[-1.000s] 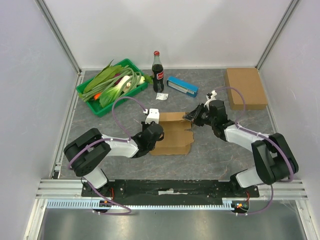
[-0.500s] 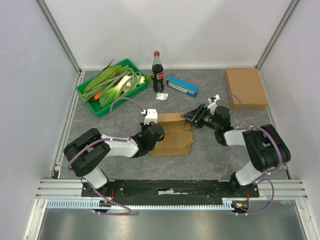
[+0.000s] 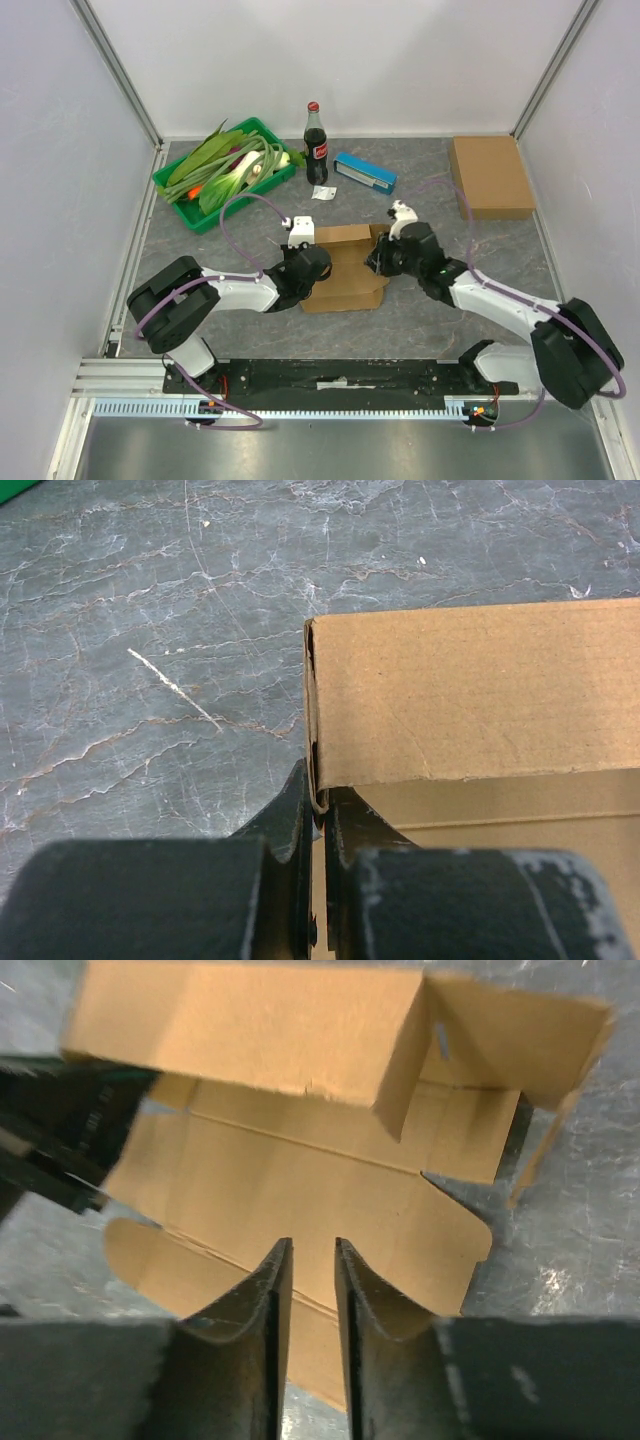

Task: Fold the paper box

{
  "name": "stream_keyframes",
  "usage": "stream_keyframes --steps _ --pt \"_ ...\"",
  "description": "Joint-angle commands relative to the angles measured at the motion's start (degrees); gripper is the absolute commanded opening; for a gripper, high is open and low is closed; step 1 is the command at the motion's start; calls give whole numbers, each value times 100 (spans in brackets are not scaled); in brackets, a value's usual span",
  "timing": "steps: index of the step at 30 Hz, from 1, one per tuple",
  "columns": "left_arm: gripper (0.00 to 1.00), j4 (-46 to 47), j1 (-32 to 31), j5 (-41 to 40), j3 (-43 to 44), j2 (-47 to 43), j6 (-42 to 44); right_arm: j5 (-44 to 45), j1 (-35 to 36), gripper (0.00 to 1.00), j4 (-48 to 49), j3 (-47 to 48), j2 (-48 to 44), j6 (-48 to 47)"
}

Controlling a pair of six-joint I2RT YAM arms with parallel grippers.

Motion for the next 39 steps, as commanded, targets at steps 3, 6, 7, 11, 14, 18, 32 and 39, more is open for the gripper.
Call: stream_keyframes --steps 3,6,7,11,14,18,32,39 --pt "2 -86 -29 -191 217 28 -239 2364 503 9 -400 568 937 -893" --pt "2 -95 -29 -191 173 2 -212 3015 503 3 -488 804 1254 -1157" --pt "2 -86 -29 -200 155 -15 -212 3190 503 2 -523 866 1342 -1193" --pt "2 -43 -29 -217 111 -33 -186 3342 494 0 -269 981 1694 -1448" --pt "2 -25 -29 -244 120 -16 -142 3438 494 0 -111 1033 1774 -1518" --pt "2 10 -29 -244 103 -24 -142 3492 503 0 -14 1174 2221 -1755" --pt "2 81 -29 -174 59 -7 -133 1553 206 0 1278 498 1598 -712" --pt "2 116 -29 -121 41 -16 -168 496 -24 0 2437 32 1948 378"
